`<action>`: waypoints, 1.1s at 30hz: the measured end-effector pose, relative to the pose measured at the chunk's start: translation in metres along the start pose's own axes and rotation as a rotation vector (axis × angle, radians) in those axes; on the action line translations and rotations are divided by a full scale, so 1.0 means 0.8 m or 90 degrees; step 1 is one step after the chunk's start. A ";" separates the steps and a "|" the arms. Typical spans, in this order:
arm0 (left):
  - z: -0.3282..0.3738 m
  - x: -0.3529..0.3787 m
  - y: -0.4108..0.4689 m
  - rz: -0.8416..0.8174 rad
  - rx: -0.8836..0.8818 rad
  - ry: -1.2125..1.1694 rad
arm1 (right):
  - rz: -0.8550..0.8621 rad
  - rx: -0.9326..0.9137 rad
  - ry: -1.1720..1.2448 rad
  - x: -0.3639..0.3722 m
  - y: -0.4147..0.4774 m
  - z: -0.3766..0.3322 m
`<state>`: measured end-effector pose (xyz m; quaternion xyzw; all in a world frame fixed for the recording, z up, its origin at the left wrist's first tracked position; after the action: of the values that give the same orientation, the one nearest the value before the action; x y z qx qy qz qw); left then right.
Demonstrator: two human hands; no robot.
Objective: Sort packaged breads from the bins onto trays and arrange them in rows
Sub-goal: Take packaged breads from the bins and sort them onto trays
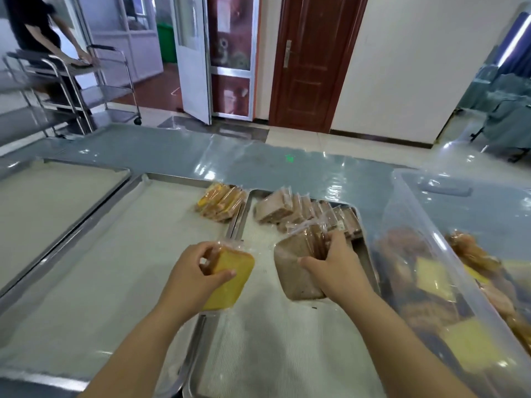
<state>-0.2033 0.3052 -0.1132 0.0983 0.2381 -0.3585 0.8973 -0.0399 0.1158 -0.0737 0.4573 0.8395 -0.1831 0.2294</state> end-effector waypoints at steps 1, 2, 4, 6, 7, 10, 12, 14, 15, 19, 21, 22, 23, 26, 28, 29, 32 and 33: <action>-0.005 -0.001 0.010 -0.003 -0.006 0.008 | -0.003 0.010 -0.007 0.009 0.012 0.004; -0.009 -0.001 0.022 -0.005 -0.009 0.020 | -0.007 0.018 -0.018 0.016 0.024 0.005; -0.013 -0.002 0.049 -0.002 -0.005 0.044 | -0.012 0.028 -0.038 0.032 0.058 0.010; -0.013 -0.005 0.078 0.011 -0.011 0.052 | -0.009 0.023 -0.054 0.047 0.099 0.010; -0.011 -0.007 0.093 0.016 -0.018 0.055 | -0.005 0.022 -0.060 0.054 0.122 0.011; -0.010 -0.017 0.139 0.025 -0.028 0.080 | -0.014 0.023 -0.079 0.078 0.193 0.009; -0.014 -0.022 0.169 0.026 -0.035 0.113 | -0.018 0.012 -0.086 0.095 0.238 0.008; -0.020 -0.027 0.194 0.038 -0.041 0.146 | -0.021 0.005 -0.073 0.111 0.275 0.006; -0.024 -0.028 0.204 0.045 -0.043 0.163 | -0.023 0.006 -0.060 0.118 0.290 0.005; -0.042 -0.028 0.229 0.053 -0.066 0.183 | -0.002 0.020 -0.068 0.144 0.329 0.008; -0.052 -0.027 0.235 0.050 -0.077 0.175 | 0.000 0.009 -0.193 0.154 0.333 0.008; -0.056 -0.026 0.238 0.048 -0.080 0.169 | 0.007 -0.008 -0.267 0.157 0.333 0.007; -0.060 -0.027 0.240 0.046 -0.080 0.163 | 0.020 -0.033 -0.339 0.160 0.332 0.005; -0.069 -0.031 0.244 0.039 -0.073 0.148 | 0.050 -0.075 -0.468 0.169 0.330 -0.001; -0.073 -0.037 0.247 0.035 -0.070 0.141 | 0.064 -0.065 -0.497 0.171 0.329 -0.008; -0.076 -0.041 0.248 0.035 -0.070 0.134 | 0.068 -0.063 -0.502 0.173 0.329 -0.012; -0.084 -0.060 0.253 0.044 -0.068 0.128 | 0.066 -0.082 -0.494 0.174 0.324 -0.028; -0.088 -0.068 0.256 0.050 -0.065 0.128 | 0.060 -0.092 -0.481 0.176 0.322 -0.034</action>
<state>-0.1213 0.5105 -0.1461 0.0971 0.3407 -0.2986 0.8862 0.1061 0.3589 -0.1540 0.3783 0.6846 -0.2686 0.5623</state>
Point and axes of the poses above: each hand's wrist, its own y-axis towards the middle knuckle, its own x-axis out of the palm, z = x × y, the point moved 4 cm from there along y, towards the middle knuckle, and after that the axes turned 6 degrees about y, right-handed, at the moved point
